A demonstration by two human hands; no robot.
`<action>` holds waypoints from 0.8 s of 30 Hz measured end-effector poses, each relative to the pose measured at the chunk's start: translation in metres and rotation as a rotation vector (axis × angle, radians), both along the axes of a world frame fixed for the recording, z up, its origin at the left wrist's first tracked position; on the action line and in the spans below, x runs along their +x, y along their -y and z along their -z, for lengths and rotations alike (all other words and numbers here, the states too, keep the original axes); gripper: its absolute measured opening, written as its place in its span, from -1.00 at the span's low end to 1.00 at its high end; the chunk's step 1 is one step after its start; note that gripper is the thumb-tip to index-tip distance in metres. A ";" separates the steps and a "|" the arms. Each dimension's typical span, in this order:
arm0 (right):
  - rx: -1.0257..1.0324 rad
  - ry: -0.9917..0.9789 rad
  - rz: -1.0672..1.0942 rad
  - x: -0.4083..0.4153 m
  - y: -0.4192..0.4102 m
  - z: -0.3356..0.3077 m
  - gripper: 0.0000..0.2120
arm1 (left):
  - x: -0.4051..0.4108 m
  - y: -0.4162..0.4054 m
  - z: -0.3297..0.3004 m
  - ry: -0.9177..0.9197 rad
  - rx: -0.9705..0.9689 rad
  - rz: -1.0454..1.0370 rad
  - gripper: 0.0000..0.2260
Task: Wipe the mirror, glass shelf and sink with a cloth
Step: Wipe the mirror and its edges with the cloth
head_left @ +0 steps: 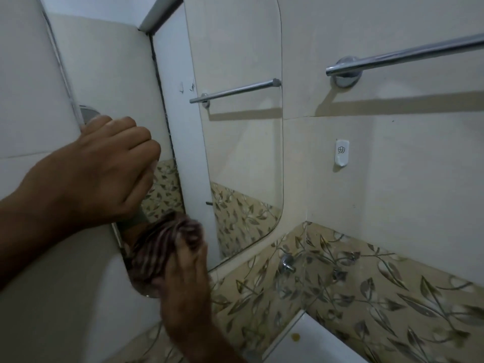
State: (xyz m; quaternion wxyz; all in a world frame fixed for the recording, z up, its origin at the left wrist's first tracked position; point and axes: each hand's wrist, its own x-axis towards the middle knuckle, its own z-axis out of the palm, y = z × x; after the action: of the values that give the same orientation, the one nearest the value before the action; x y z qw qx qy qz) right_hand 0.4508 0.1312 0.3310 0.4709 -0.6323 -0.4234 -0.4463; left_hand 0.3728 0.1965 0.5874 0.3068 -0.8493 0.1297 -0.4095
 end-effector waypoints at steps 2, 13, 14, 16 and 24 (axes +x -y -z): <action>0.107 -0.238 -0.088 0.023 0.016 -0.030 -0.49 | -0.001 0.001 -0.001 -0.017 -0.012 -0.020 -0.66; 0.459 -0.547 0.039 0.090 0.035 -0.066 -0.48 | -0.007 0.007 -0.002 -0.041 -0.035 -0.012 -0.75; 0.394 -0.479 -0.004 0.070 0.027 -0.057 -0.49 | -0.007 0.008 -0.002 -0.042 -0.039 -0.012 -0.75; 0.192 -0.316 -0.062 0.036 0.012 -0.029 -0.50 | -0.008 0.010 -0.003 -0.043 -0.044 -0.010 -0.75; -0.176 0.193 -0.120 0.012 0.017 0.007 -0.59 | -0.010 0.010 -0.002 -0.055 -0.061 -0.016 -0.77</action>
State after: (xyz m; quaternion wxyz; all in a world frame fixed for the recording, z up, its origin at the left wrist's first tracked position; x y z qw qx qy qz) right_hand 0.4633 0.1142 0.3236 0.3967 -0.5988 -0.5413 -0.4371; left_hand 0.3629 0.1870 0.5895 0.2806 -0.8703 0.1189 -0.3870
